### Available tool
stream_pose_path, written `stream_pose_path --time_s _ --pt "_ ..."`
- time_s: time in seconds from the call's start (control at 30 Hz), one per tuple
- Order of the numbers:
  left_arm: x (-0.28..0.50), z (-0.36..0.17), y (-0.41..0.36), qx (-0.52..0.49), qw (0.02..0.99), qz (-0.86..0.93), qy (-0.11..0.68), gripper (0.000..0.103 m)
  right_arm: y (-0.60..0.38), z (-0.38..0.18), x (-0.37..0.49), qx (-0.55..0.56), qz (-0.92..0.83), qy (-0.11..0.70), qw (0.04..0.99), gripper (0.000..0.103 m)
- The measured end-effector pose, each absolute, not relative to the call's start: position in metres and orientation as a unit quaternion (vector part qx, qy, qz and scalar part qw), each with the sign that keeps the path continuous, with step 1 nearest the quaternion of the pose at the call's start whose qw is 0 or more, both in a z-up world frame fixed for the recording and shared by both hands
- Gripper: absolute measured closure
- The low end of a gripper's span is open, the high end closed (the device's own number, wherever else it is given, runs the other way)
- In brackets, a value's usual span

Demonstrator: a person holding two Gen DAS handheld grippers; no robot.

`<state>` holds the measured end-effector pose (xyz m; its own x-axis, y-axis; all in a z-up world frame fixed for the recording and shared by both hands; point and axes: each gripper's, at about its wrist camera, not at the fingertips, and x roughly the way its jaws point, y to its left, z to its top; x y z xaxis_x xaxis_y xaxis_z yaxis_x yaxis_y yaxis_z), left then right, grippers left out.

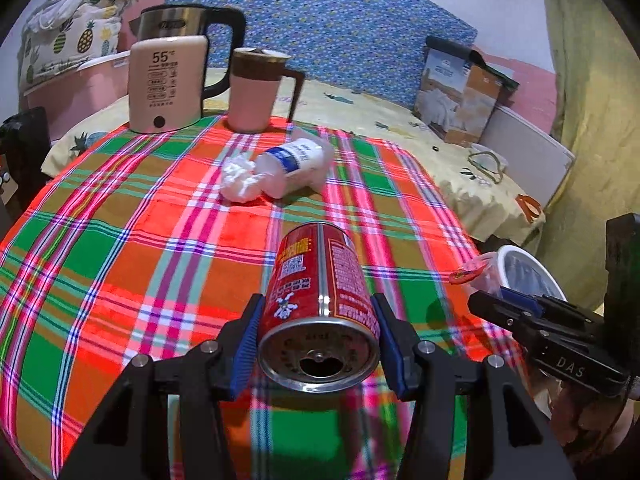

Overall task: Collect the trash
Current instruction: 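Carry the red can and plastic cup over the bin with both tools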

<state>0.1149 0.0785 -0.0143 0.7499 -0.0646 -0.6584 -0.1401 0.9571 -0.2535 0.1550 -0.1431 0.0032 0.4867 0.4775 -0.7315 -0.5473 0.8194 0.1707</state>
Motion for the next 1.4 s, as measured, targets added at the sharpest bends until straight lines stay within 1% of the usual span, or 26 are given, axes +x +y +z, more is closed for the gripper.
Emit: stream_pose_path --time_s 0.27,0.57,1.03,1.4 --pt "0.104 0.0 0.05 -0.131 0.931 -0.011 0.34 0.049 -0.168 0.014 0.138 -0.023 0.281 0.394 0.875 0.069" --pt "0.103 0.007 0.012 -0.114 0.931 -0.051 0.342 0.049 -0.205 0.013 0.13 -0.002 0.245 0.392 0.887 0.069" --pt "0.127 0.018 -0.067 -0.071 0.927 -0.138 0.342 0.049 -0.275 0.013 0.128 0.029 0.164 0.389 0.906 0.069" --pt "0.156 0.013 -0.117 -0.044 0.915 -0.186 0.357 0.049 -0.312 0.002 0.136 0.05 0.118 0.403 0.906 0.069"
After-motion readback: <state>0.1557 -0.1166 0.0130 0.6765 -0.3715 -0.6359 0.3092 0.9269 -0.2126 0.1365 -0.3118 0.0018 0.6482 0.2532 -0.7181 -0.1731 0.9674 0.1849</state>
